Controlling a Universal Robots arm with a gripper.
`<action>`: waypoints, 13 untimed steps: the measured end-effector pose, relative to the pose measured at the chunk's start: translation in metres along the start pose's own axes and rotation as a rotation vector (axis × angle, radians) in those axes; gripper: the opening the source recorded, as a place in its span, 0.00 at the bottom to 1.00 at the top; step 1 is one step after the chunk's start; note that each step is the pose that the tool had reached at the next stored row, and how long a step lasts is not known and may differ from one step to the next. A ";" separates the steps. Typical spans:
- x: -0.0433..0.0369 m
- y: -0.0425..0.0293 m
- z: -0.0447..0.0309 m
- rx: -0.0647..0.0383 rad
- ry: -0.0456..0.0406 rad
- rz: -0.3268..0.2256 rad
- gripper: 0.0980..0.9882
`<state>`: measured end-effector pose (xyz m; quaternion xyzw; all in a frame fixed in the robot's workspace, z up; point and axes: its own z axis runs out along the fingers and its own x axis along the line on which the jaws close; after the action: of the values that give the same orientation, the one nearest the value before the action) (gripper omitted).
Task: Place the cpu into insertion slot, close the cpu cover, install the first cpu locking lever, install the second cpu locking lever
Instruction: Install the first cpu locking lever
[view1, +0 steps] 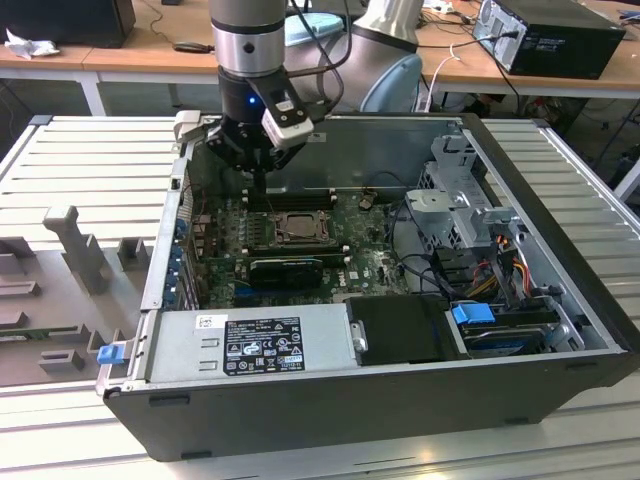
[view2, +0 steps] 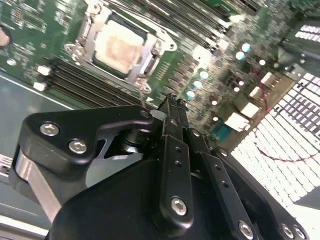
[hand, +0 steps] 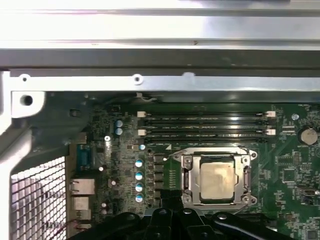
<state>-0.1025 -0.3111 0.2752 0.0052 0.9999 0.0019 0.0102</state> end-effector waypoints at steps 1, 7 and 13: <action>0.0027 0.0000 0.0012 0.000 0.0001 -0.002 0.01; 0.0115 0.0071 0.0131 -0.001 0.0010 -0.007 0.01; 0.0100 0.0251 0.0173 -0.001 0.0027 -0.007 0.01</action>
<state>-0.1120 -0.2858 0.2578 0.0016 1.0000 0.0021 0.0089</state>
